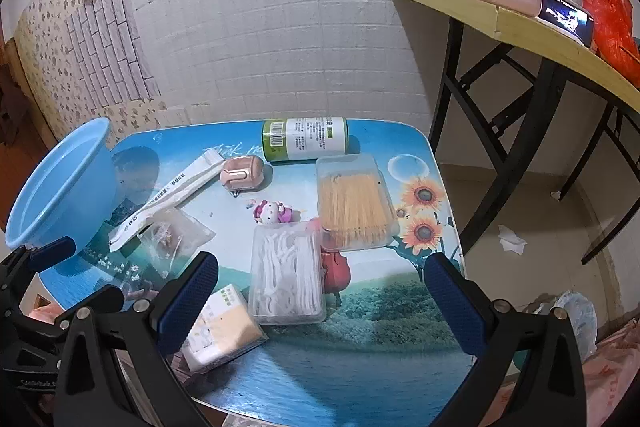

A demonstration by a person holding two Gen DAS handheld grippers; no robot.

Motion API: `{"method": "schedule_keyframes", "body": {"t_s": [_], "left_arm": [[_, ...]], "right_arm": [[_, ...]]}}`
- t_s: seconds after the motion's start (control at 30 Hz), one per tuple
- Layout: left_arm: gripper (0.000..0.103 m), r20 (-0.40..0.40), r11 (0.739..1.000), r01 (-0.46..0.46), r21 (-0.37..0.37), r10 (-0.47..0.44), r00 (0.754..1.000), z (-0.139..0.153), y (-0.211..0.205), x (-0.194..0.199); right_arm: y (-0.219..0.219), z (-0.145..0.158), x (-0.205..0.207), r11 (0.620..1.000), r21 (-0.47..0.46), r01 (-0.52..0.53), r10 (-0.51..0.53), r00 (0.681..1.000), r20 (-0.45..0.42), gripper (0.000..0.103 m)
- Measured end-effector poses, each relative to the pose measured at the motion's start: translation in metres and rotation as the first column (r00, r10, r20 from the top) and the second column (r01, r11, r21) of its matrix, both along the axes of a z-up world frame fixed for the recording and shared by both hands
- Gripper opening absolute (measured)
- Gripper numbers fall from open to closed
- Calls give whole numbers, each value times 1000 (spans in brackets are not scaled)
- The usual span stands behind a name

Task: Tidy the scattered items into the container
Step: 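Move the left gripper to the cream tissue pack and close on it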

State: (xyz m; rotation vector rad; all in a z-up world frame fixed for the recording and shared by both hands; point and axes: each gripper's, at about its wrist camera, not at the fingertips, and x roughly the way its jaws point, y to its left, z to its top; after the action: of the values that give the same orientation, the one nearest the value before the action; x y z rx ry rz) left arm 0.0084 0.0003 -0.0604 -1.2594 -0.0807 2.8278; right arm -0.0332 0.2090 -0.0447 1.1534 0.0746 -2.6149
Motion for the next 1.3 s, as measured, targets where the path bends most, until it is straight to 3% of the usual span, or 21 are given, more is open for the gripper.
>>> {"method": "schedule_keyframes", "body": {"t_s": [0.27, 0.7, 0.97, 1.3], "left_arm": [[103, 17, 1000, -3, 6, 3, 1000, -6, -2, -1], [103, -12, 985, 170, -31, -170, 985, -15, 37, 6], [103, 23, 968, 246, -44, -245, 969, -30, 50, 2], [103, 11, 915, 386, -120, -388, 922, -37, 74, -4]], "right_arm": [[7, -9, -2, 1000, 12, 9, -9, 1000, 21, 103], [32, -14, -6, 998, -3, 62, -62, 998, 31, 103], [49, -13, -7, 995, -18, 95, -95, 995, 28, 103], [36, -21, -10, 998, -3, 70, -70, 997, 44, 103]]}}
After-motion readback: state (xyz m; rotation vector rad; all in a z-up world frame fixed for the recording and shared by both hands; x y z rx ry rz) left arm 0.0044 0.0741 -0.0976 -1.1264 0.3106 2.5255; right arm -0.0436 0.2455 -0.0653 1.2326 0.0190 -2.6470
